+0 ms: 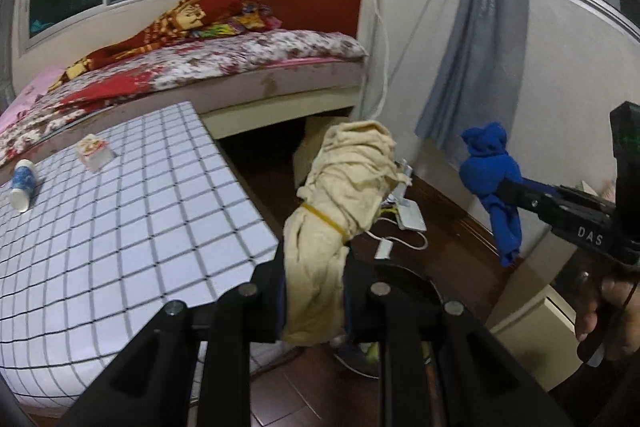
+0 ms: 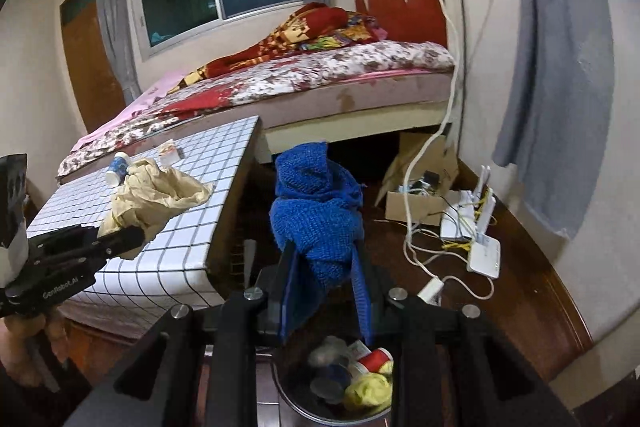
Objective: Collect trash
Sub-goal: 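Carry beige cloth and blue sock over the bin and open both tools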
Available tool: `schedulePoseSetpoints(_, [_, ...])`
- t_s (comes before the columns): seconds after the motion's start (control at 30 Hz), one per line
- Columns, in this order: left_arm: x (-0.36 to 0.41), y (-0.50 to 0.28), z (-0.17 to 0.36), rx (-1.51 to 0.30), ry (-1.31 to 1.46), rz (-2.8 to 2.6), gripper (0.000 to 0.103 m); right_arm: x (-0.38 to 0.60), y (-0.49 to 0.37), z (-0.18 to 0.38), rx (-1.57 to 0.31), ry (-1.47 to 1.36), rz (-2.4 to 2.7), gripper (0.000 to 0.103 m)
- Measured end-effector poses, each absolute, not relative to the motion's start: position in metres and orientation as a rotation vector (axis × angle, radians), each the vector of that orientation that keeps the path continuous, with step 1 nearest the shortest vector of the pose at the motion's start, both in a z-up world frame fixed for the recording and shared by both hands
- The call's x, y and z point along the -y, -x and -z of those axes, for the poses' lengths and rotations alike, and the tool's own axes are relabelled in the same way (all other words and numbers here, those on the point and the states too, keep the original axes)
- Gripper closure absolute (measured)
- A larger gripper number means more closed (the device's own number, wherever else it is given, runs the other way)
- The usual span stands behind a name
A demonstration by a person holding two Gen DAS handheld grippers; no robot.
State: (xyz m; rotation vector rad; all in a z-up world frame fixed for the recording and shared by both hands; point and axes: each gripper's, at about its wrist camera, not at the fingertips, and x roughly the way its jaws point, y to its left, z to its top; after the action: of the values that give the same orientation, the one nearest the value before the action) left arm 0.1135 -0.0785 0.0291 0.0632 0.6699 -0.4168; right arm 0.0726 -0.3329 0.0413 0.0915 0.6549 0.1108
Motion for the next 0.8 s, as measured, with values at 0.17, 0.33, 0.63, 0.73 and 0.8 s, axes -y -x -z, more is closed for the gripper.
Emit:
schedulePoseSetpoints(0.17, [0.102,-0.108,-0.012,-0.711,-0.074,0.459,0.080,0.351,-0.066,-0.027,-0.693,-0.095,-0.089,0.075])
schedulePoseSetpoints(0.33, [0.120,-0.105,0.011,-0.759,-0.060,0.479,0.080,0.365,-0.062,-0.009,-0.732,-0.098,-0.073,0.075])
schedulePoseSetpoints(0.63, [0.138,-0.102,0.050,-0.826,-0.043,0.490,0.080,0.378,-0.057,0.024,-0.815,-0.085,-0.061,0.075])
schedulePoseSetpoints(0.73, [0.142,-0.105,0.061,-0.845,-0.033,0.490,0.080,0.375,-0.058,0.040,-0.855,-0.069,-0.071,0.075])
schedulePoseSetpoints(0.8, [0.145,-0.107,0.067,-0.856,-0.032,0.490,0.080,0.373,-0.060,0.051,-0.881,-0.056,-0.079,0.075])
